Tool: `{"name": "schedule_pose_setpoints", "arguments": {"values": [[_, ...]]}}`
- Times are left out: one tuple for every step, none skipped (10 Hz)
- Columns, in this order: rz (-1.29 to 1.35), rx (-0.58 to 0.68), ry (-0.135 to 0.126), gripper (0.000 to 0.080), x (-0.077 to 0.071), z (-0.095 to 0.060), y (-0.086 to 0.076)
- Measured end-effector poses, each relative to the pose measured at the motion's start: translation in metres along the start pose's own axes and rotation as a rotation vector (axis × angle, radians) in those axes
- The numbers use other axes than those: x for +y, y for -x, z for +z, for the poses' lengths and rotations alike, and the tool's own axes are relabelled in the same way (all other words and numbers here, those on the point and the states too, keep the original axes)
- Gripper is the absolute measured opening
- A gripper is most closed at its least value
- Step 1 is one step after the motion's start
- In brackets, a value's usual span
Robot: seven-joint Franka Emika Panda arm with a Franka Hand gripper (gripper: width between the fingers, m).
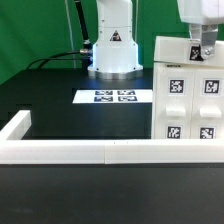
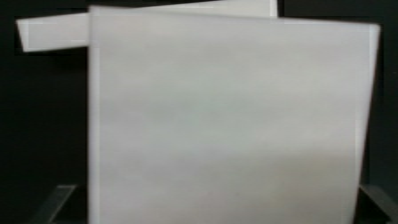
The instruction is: Assemble cabinet
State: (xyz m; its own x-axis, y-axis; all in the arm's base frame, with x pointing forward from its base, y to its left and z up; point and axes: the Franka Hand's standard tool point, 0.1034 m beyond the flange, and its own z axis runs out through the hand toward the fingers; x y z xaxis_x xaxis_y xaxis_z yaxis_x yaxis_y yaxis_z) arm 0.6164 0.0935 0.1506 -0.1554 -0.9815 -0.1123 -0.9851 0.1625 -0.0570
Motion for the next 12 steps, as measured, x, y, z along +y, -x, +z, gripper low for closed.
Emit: {"name": "schedule_pose_setpoints", "arguments": {"values": [[0.022, -0.009, 0.002, 0.0563, 0.001, 0.0, 0.002], [0.031, -0.019, 0.0, 0.0723, 0.001, 0.0, 0.004], [0.01, -0.047, -0.025, 0.0777, 0.0, -0.002, 0.004], [0.007, -0.066, -0.028, 0.0777, 0.003, -0.007, 0.003], [-0.002, -0.079, -0.035, 0.0795, 0.004, -0.015, 0.004], [-0.009, -0.088, -0.043, 0.0795, 0.004, -0.022, 0.005], [-0.006, -0.103, -0.051, 0.0797, 0.001, -0.028, 0.008], [0.006, -0.124, -0.054, 0.0797, -0.001, -0.03, 0.01], [-0.037, -0.122, -0.052, 0.0797, 0.0, -0.028, 0.01], [-0.066, -0.121, -0.053, 0.0797, 0.001, -0.027, 0.01], [-0.149, -0.114, -0.051, 0.0797, 0.001, -0.027, 0.011], [-0.402, -0.075, -0.017, 0.0797, 0.002, -0.029, 0.013]]}}
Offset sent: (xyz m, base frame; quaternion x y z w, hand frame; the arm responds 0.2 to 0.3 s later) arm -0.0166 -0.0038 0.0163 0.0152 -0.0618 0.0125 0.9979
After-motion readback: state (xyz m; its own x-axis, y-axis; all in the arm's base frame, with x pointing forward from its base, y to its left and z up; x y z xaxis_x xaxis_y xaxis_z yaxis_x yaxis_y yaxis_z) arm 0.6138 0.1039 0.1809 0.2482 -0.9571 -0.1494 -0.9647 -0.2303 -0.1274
